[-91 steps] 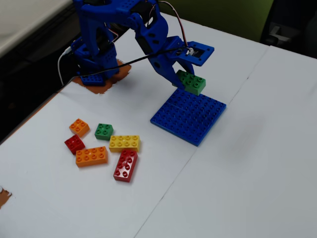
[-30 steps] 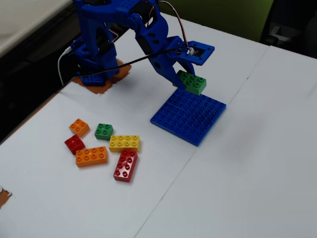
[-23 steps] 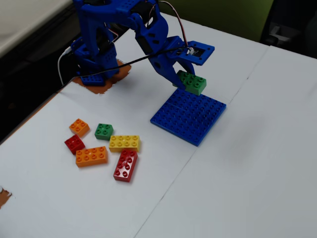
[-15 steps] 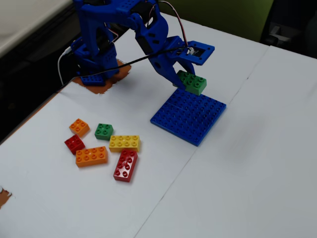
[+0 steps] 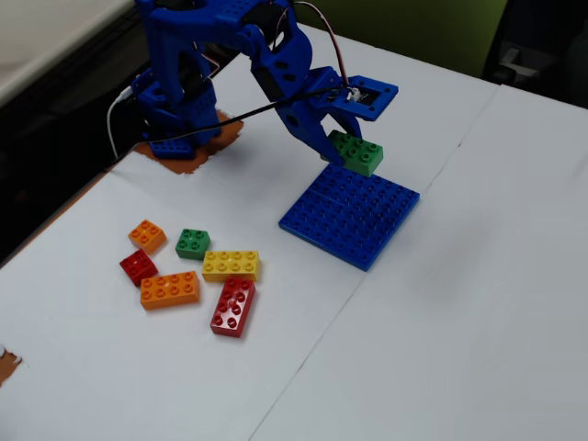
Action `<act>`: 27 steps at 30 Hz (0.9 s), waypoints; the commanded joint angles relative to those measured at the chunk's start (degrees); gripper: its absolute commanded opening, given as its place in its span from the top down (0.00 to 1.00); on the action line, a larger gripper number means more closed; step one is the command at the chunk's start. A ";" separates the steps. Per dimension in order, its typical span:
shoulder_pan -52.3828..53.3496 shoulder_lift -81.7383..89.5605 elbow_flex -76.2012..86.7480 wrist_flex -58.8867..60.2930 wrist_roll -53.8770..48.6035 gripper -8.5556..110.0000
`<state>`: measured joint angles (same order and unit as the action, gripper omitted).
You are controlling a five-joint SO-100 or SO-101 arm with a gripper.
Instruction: Pick up the 2x4 green block and go up the 8x8 blue block.
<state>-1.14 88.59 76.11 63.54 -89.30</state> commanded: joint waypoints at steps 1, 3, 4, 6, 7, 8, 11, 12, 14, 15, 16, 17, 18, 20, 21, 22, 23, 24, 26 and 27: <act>-0.70 2.29 -2.90 -0.88 -0.26 0.89; -0.70 2.29 -2.72 -0.88 -0.26 0.89; -0.70 2.29 -2.72 -0.88 -0.26 0.89; -0.70 2.29 -2.64 -0.88 -0.26 0.89; -0.70 2.29 -2.64 -0.88 -0.26 0.89; -0.70 2.29 -2.55 -0.88 -0.26 0.89; -0.70 2.29 -2.55 -0.88 -0.26 0.89; -0.70 2.29 -2.55 -0.88 -0.26 0.89; -0.70 2.29 -2.55 -0.88 -0.26 0.89; -0.70 2.29 -2.55 -0.88 -0.26 0.89; -0.70 2.29 -2.46 -0.88 -0.26 0.89; -0.70 2.29 -2.46 -0.88 -0.26 0.89; -0.70 2.29 -2.46 -0.97 -0.26 0.89; -0.70 2.29 -2.46 -0.97 -0.26 0.89; -0.70 2.29 -2.46 -0.97 -0.26 0.89; -0.70 2.29 -2.46 -0.97 -0.26 0.89; -0.62 2.29 -2.46 -0.97 -0.26 0.89; -0.62 2.29 -2.46 -0.97 -0.26 0.88; -0.62 2.29 -2.37 -0.97 -0.26 0.88; -0.62 2.29 -2.37 -0.97 -0.26 0.88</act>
